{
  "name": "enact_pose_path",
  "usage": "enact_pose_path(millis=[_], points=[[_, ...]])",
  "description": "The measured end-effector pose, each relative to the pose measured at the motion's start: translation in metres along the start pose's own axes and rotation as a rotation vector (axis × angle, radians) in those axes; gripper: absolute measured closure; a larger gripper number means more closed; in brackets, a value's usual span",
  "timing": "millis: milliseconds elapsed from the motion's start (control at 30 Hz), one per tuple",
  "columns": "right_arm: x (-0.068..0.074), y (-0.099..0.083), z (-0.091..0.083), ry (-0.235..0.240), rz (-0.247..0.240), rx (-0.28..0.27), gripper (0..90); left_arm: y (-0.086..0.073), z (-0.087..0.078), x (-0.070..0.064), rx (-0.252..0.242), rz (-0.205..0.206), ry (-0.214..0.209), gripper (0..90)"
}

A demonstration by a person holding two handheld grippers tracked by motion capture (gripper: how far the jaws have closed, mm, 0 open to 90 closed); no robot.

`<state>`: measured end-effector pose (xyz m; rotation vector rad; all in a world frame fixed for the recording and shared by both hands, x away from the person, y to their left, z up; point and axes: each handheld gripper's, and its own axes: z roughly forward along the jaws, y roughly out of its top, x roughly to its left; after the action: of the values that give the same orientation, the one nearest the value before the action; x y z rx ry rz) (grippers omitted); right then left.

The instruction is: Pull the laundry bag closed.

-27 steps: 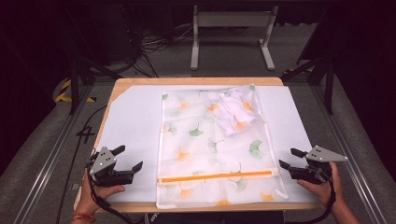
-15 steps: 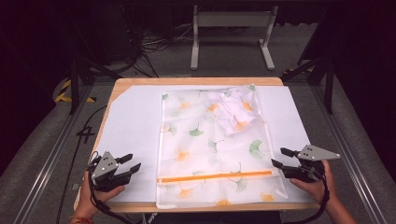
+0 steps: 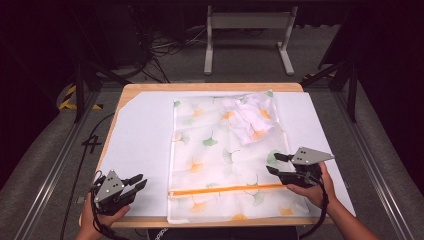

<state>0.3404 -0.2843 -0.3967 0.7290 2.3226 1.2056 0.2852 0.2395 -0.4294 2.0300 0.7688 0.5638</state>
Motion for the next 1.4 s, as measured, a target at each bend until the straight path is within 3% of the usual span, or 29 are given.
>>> enact_pose_path(millis=[133, 167, 333, 400, 500, 700, 767, 800, 833, 900, 1167, 1400], points=[[0.009, 0.011, 0.015, 0.029, -0.041, 0.003, 53.1, -0.002, -0.001, -0.005, -0.009, 0.006, -0.021, 90.0], [0.010, 0.013, 0.017, 0.036, -0.045, 0.001, 55.9, -0.003, 0.000, -0.006, 0.012, 0.030, -0.037, 90.0], [0.020, 0.023, 0.032, 0.065, -0.086, 0.002, 56.5, -0.004, 0.006, -0.012, 0.026, 0.031, -0.062, 90.0], [0.027, 0.029, 0.041, 0.082, -0.111, 0.006, 57.1, -0.003, 0.008, -0.014, 0.024, 0.028, -0.094, 90.0], [0.037, 0.035, 0.052, 0.066, -0.143, 0.003, 66.5, -0.002, 0.013, -0.017, 0.030, 0.012, -0.123, 89.1], [0.054, 0.046, 0.078, 0.131, -0.193, 0.023, 72.2, 0.003, 0.017, -0.024, 0.034, 0.035, -0.155, 90.0], [0.058, 0.048, 0.081, 0.139, -0.204, 0.032, 72.2, 0.003, 0.018, -0.030, 0.040, 0.038, -0.186, 90.0], [0.062, 0.051, 0.084, 0.146, -0.222, 0.039, 72.3, 0.004, 0.019, -0.034, 0.059, 0.072, -0.189, 90.0], [0.067, 0.054, 0.088, 0.160, -0.236, 0.053, 71.8, 0.004, 0.020, -0.039, 0.054, 0.061, -0.206, 90.0], [0.075, 0.059, 0.095, 0.192, -0.256, 0.065, 68.2, 0.005, 0.022, -0.044, 0.078, 0.095, -0.212, 90.0], [0.110, 0.075, 0.119, 0.264, -0.331, 0.088, 56.6, 0.001, 0.032, -0.051, 0.115, 0.107, -0.269, 90.0], [0.135, 0.084, 0.138, 0.320, -0.384, 0.101, 60.7, -0.003, 0.040, -0.059, 0.156, 0.127, -0.286, 90.0]])
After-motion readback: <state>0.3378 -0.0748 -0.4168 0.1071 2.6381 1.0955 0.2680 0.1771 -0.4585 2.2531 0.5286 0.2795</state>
